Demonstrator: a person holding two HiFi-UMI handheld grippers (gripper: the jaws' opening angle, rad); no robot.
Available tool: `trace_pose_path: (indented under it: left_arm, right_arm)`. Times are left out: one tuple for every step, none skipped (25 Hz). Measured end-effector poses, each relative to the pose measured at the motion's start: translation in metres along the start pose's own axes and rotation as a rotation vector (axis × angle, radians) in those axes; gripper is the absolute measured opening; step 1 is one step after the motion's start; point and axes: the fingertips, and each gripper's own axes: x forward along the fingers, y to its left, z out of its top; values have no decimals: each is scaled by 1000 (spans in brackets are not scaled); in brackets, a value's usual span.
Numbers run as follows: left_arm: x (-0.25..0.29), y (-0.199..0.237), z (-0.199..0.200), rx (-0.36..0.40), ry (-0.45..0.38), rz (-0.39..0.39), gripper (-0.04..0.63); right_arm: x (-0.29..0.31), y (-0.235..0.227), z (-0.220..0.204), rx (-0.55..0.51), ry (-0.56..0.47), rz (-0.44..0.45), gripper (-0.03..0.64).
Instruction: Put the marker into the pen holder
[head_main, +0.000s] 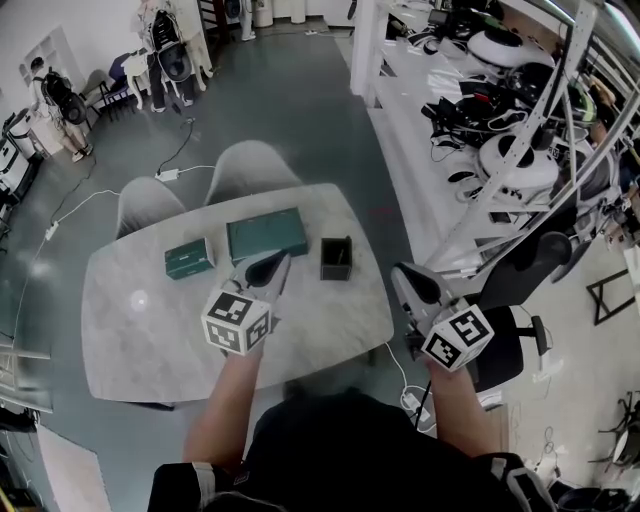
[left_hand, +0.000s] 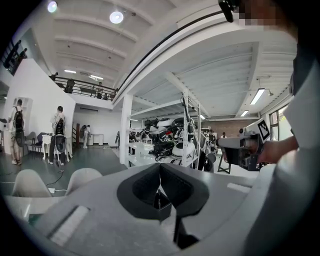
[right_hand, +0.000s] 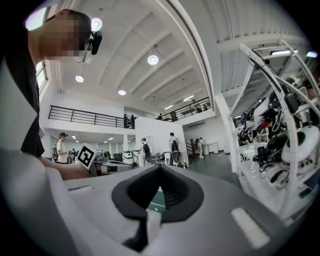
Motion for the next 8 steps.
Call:
trace_pose_path:
  left_arm:
    - [-2,1,-1,-2,0,2,11]
    - [-3,1,-1,-4,-1,4,11]
    - [-4,1,-2,-6,-2,3,11]
    - [-6,1,-2,-8,-3,2,11]
    - [-7,0,-1,-8,-4,0,11]
    - [-8,0,-1,-8,-6,-1,11]
    - [-9,0,-1,-8,-7,-3,11]
    - [-11,-1,-1,-8,-8,-5,11]
  right_arm:
    - [1,2,-1,0,1,4,2]
    - [2,3,0,0,0,7,2]
    - [2,5,0,0,-2,9,2]
    - [3,6,1,1,-4,9,2]
    - [3,7,1,1,-5,10,2]
    - [4,9,1,1,-5,11,2]
    - [5,10,1,0,-4,13,2]
    - [5,12,1,-1,-3,14,2]
